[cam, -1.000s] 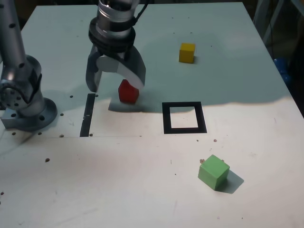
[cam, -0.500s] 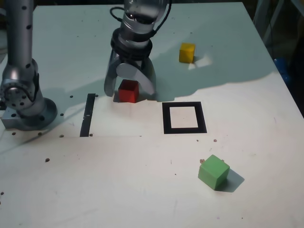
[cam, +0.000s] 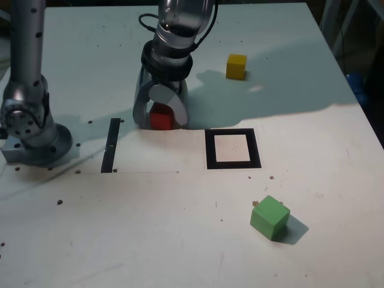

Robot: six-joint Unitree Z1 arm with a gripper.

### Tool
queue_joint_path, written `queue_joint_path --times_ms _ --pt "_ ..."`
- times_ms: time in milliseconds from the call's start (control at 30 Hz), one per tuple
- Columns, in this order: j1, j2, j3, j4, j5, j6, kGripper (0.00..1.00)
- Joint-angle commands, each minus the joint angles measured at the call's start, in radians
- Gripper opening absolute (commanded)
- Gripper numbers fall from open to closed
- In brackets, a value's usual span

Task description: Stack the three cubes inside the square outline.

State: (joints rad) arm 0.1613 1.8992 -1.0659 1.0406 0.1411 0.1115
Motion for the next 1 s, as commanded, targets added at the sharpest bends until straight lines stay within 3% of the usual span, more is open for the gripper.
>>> queue_joint_path --times_ms 0,567,967 --pt "0.001 -0.002 0.004 -0.003 0.002 -0.001 0.30" --pt "-0.027 -0.001 -0.044 0.013 -0.004 -0.006 0.30" --pt "-0.141 0.029 -0.255 0.143 -0.027 -0.054 0.30"
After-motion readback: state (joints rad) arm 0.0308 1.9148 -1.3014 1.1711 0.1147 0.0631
